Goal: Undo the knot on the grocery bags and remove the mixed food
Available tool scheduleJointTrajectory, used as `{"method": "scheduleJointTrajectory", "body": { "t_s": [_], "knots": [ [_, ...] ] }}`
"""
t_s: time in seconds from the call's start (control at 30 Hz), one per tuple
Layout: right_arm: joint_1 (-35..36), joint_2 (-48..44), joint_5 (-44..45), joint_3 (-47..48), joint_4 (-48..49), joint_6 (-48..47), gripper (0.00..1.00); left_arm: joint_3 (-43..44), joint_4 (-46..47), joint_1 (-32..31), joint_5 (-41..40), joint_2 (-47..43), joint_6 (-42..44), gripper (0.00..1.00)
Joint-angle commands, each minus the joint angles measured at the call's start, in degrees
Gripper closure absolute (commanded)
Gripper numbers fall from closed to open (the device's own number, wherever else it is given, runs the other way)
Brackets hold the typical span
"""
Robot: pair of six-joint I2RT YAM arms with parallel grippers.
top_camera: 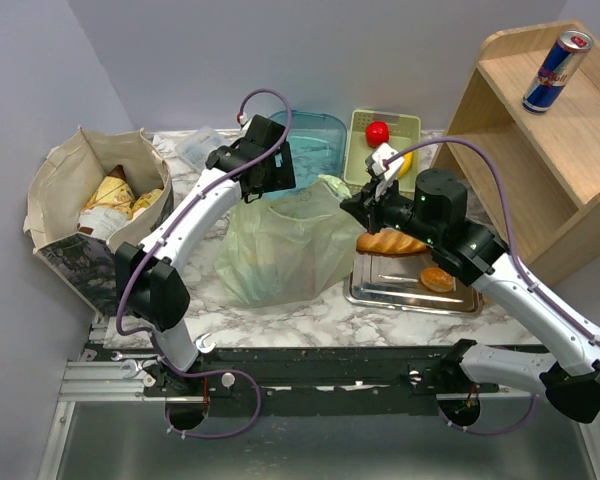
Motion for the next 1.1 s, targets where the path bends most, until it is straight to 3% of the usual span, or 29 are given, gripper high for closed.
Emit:
{"method": "scheduleJointTrajectory", "body": {
  "t_s": [0.0, 0.1, 0.2, 0.3, 0.37, 0.47, 0.57, 0.67, 0.8, 0.93, 1.07],
  "knots": [
    [-0.23, 0.58, -0.78, 1.26, -0.66, -0.32, 0.99, -1.62, -1.11, 1.8, 4.97, 0.24, -1.5, 0.02],
    [-0.31, 0.16, -0.28, 0.32, -0.36, -0.49, 0.99, -1.71, 0.35, 3.03, 8.02, -0.66, -1.3, 0.22],
    [-0.72, 0.03, 2.13, 0.17, -0.36, 1.56, 0.99, -0.47, 3.63, 4.26, 12.13, -3.28, 1.71, 0.65],
    [-4.28, 1.05, 1.02, 2.73, -0.45, 9.33, 0.99, 2.0, 6.3, 5.9, 15.13, -7.58, 5.6, 0.82],
    [-5.97, 1.67, 0.56, 4.52, -0.33, 12.99, 0.99, 1.61, 8.66, 8.38, 23.7, -11.92, 9.06, 0.99],
    [-8.05, 1.74, 1.09, 5.29, 0.49, 16.26, 0.99, -7.22, 17.87, 15.58, 47.7, -22.58, 12.07, 1.0],
    [-8.99, 0.67, 0.47, 3.83, 0.69, 17.57, 0.99, -17.25, 21.75, 22.46, 63.96, -31.88, 17.42, 1.0],
    [-9.51, -1.12, 0.73, 0.05, 0.28, 18.82, 0.99, -21.89, 11.94, 26.99, 66.33, -38.82, 26.74, 1.0],
    [-9.73, -2.78, 0.04, -5.22, -0.65, 18.26, 0.99, -29.45, -1.13, 38.62, 71.19, -42.65, 39.84, 1.0],
    [-9.73, -4.1, -4.07, -10.73, -2.13, 13.18, 0.99, -36.12, -9.01, 44.82, 63.95, -44.19, 51.37, 1.0],
    [-9.73, -4.6, -6.97, -13.69, -6.23, 6.2, 0.99, -39.36, -13.4, 47.06, 58.5, -45.4, 59.82, 1.0]
  ]
}}
